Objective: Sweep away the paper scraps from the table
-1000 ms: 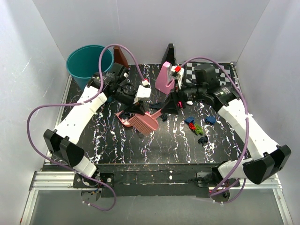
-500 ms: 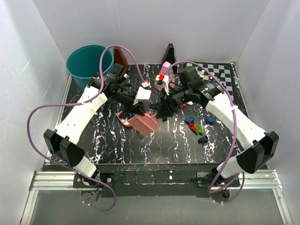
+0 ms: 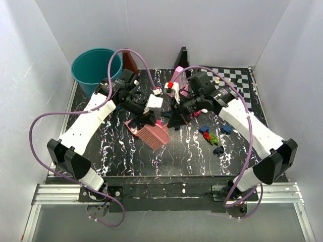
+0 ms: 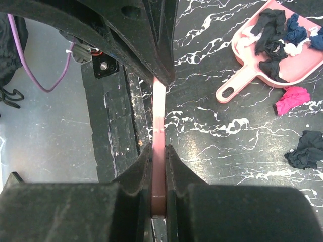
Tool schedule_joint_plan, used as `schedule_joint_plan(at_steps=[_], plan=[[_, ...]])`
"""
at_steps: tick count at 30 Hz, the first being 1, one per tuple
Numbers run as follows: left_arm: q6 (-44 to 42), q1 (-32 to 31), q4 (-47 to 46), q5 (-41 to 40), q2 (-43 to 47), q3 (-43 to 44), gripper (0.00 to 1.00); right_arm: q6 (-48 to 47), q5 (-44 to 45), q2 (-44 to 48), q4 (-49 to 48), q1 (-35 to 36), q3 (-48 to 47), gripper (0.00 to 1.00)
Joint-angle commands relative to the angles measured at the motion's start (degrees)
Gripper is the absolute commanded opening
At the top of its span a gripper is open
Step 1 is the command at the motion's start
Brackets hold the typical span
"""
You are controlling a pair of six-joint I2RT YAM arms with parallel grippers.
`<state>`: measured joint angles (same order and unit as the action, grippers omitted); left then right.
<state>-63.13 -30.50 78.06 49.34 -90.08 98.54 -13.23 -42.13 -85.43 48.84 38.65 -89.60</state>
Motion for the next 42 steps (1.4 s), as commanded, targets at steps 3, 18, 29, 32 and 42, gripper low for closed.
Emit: schedule_joint_plan(at_steps=[3,18,29,32,42], plan=[[9.9,-0.4,-8.4,-3.0,4.8,-3.1,0.44,3.2,2.8,2.0,-2.2,0.7,-0.4,0.01],[84.8,1.1,-30.0,-56.4,19.5,-17.8,0.98,24.2,29.4,23.9,-9.8,-8.2,25.9,0.01],[117.3,0.4,-20.1,-60.1,12.1,-24.6,0.98,28.0,37.6,26.1,-10.2,-9.0,26.6,0.01],[124.7,-2.2,-18.9,-63.3,11.1,-23.9,0.98,27.9,38.2,26.5,-10.3,-9.0,26.8,0.01],[140.3,-8.6,-14.6,-63.6,-3.7,-18.0,0.89,27.5,40.8,30.3,-11.6,-9.2,27.5,0.01]])
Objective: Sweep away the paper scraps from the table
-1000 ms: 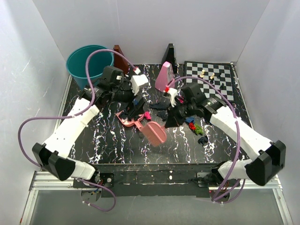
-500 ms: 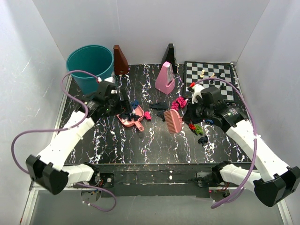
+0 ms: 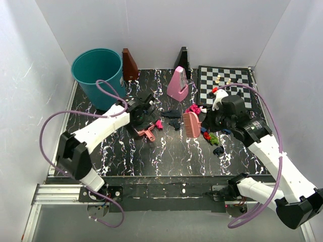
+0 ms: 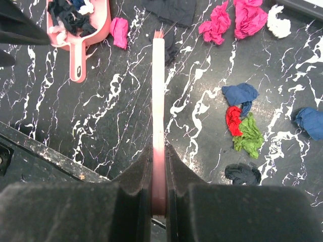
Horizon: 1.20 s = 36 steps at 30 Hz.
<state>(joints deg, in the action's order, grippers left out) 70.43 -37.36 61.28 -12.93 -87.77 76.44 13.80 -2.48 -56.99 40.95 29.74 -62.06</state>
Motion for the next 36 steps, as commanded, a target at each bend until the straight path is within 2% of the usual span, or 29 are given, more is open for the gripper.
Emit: schedule_joint_plan(at_steps=[1,11,14,21,31,36], plan=[[6.7,-2.2,2.4,-1.3,-7.6,4.8,0.89,0.4,1.2,1.9,-3.6,-0.3,-0.1,0.01],[10.0,-3.4,2.4,-4.1,-13.7,4.0,0.85,0.3,0.4,3.1,-3.9,-0.5,0.4,0.01],[8.8,-3.5,-0.4,-3.2,-14.7,3.0,0.8,0.3,0.1,3.3,-4.5,-0.5,0.5,0.01],[8.6,-3.8,-1.9,-5.0,-16.8,2.1,0.73,0.0,-0.3,2.9,-4.6,-0.5,-0.1,0.01],[7.5,-4.0,-3.2,-7.5,-18.7,1.1,0.71,0.0,-0.2,2.9,-4.6,-0.5,-0.2,0.01],[9.3,-8.6,-4.4,-15.1,-16.8,-0.2,0.74,-0.1,-0.3,2.9,-4.9,-0.5,-0.1,0.01]])
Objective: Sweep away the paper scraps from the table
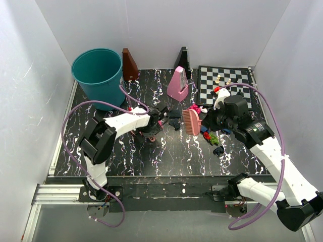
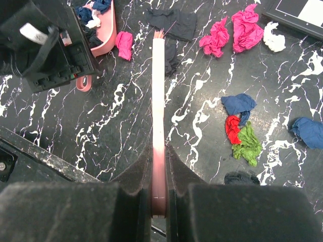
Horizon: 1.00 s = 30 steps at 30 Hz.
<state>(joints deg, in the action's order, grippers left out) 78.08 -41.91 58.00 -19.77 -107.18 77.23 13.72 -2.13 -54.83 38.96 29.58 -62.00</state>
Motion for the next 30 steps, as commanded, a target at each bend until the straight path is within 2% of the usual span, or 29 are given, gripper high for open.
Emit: schedule_joint_plan(at_steps=[1,5,12,17,24,30], plan=[[2.3,-5.3,-1.0,-9.7,2.9,-1.0,0.76,-0.1,-0.9,0.6,-2.8,-0.3,-0.1,0.01],[4.9,-7.7,0.0,-13.5,2.6,-0.7,0.77,-0.1,-1.6,0.4,-2.7,-0.3,-0.3,0.01],[14.1,-14.3,5.2,-28.7,3.1,-1.7,0.75,-0.2,-1.9,1.0,-2.7,-0.3,-0.2,0.01],[15.1,-14.7,4.9,-30.4,2.2,-1.5,0.73,-0.2,-2.1,1.1,-2.7,-0.3,-0.4,0.01],[15.5,-14.7,4.8,-32.4,1.0,-1.2,0.62,-0.2,-1.4,2.0,-2.5,-0.3,-0.5,0.01],[16.0,-14.4,6.1,-31.9,-1.5,0.7,0.61,-0.4,-1.1,1.9,-2.2,-0.3,-0.7,0.01]])
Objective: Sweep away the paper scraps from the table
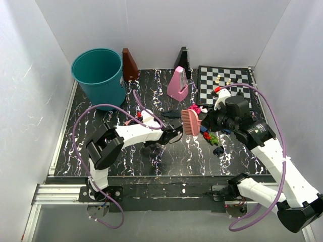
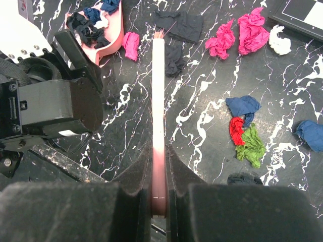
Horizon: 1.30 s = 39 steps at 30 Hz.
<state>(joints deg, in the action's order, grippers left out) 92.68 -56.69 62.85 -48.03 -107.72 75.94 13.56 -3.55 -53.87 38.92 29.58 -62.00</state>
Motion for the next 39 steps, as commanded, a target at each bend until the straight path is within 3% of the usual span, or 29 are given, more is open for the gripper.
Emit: schedule_joint_plan(at_steps=[1,6,9,19,24,27,34,39], plan=[[1.4,0.6,1.0,-3.5,-0.9,1.9,0.61,-0.2,0.3,1.0,-2.2,-0.3,-0.7,0.01],[-0.8,1.9,-2.6,-2.2,-0.5,-0.3,0.61,-0.2,0.2,0.7,-2.2,-0.3,-0.8,0.01],[-1.6,2.2,-3.8,-2.3,-0.5,-0.6,0.49,-0.3,0.1,0.4,-2.2,-0.2,-0.7,0.01],[-1.7,3.2,-4.9,-0.7,-2.1,-1.1,0.48,-0.4,-0.3,0.1,-2.0,-0.3,-1.4,0.01],[-1.6,3.2,-4.4,-1.2,-1.9,-1.1,0.28,-0.2,-0.8,1.0,-2.5,-0.2,-1.1,0.01],[-0.4,3.2,-2.5,-1.4,-1.5,-0.9,0.2,-0.1,-0.6,0.8,-2.3,-0.3,-1.2,0.01],[-1.4,3.2,0.3,-0.7,4.7,-3.9,0.17,0.4,-2.0,0.3,-3.0,-0.3,-0.8,0.01],[-2.6,3.2,5.3,0.7,5.8,-1.2,0.15,0.3,-1.8,0.3,-3.1,-0.3,-0.8,0.01]])
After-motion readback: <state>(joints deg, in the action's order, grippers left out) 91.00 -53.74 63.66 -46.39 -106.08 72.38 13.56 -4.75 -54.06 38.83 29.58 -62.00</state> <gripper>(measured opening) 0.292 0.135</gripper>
